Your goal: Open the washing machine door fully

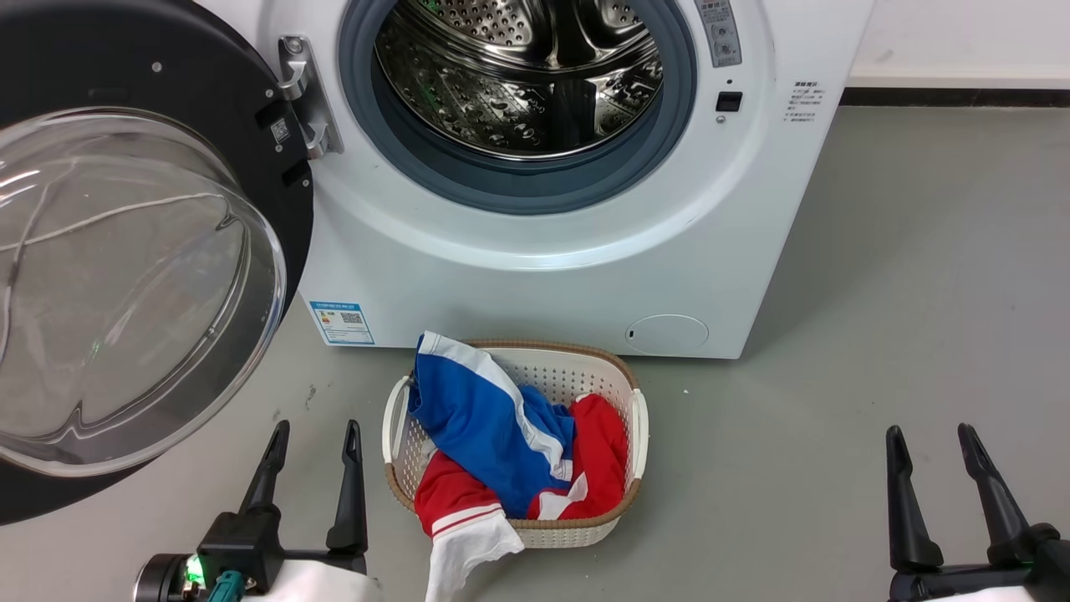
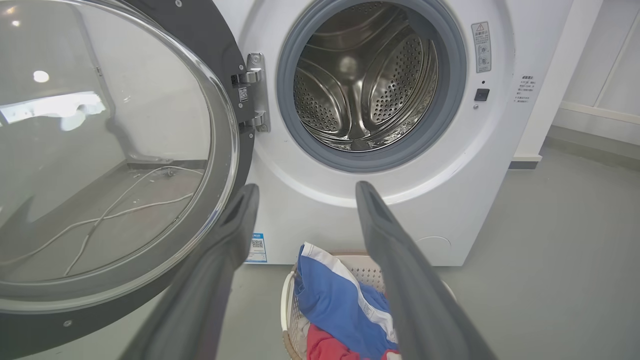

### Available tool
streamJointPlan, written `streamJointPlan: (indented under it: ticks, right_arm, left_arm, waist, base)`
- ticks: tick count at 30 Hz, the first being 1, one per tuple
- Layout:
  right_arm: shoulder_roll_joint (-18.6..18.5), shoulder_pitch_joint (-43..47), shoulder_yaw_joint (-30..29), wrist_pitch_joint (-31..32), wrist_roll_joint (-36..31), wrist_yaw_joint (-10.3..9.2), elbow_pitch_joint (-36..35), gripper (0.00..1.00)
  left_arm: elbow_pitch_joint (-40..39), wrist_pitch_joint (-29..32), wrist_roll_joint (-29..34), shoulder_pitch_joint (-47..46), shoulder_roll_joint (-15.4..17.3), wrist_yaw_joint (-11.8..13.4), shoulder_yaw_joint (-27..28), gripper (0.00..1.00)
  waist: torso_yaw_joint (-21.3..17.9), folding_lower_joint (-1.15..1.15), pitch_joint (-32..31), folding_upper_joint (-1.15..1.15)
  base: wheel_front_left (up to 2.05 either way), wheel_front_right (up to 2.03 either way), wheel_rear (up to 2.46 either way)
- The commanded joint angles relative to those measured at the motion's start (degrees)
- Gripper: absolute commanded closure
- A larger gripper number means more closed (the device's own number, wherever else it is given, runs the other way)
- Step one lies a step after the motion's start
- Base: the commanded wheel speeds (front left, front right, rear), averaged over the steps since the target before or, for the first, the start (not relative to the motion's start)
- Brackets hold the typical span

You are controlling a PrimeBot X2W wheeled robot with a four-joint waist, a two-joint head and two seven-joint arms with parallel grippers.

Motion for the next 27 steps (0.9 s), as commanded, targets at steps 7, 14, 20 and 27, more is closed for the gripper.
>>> streamJointPlan:
  ticks: [7,14,20,27]
  right_arm:
    - [0.02,0.09,0.1,0.04,0.17,0.0,1.33,1.0]
    - [-0.3,-0.77,0.56,1.13,6.55,0.0,3.22,1.0]
    - [-0.73,-2.21,0.91,2.46,13.75,0.0,4.56,1.0]
    - [-1.1,-3.65,1.22,3.91,21.41,0.0,5.93,1.0]
  left_arm:
    - [1.45,0.06,0.19,0.38,-0.05,0.54,-0.25,1.0]
    - [3.2,1.8,-5.96,-0.03,-0.1,0.06,0.26,1.0]
    - [3.78,3.49,-12.91,-0.87,-0.1,-0.48,0.89,1.0]
    - [4.41,5.29,-20.4,-1.78,-0.09,-1.05,1.55,1.0]
  waist:
    - [0.06,0.0,-0.16,0.0]
    - [-0.06,0.0,-0.26,0.0]
    - [-0.19,0.0,-0.36,0.0]
    - [-0.35,0.0,-0.48,0.0]
  base:
    - [0.0,0.0,0.0]
    - [0.0,0.0,0.0]
    - [0.0,0.0,0.0]
    - [0.0,0.0,0.0]
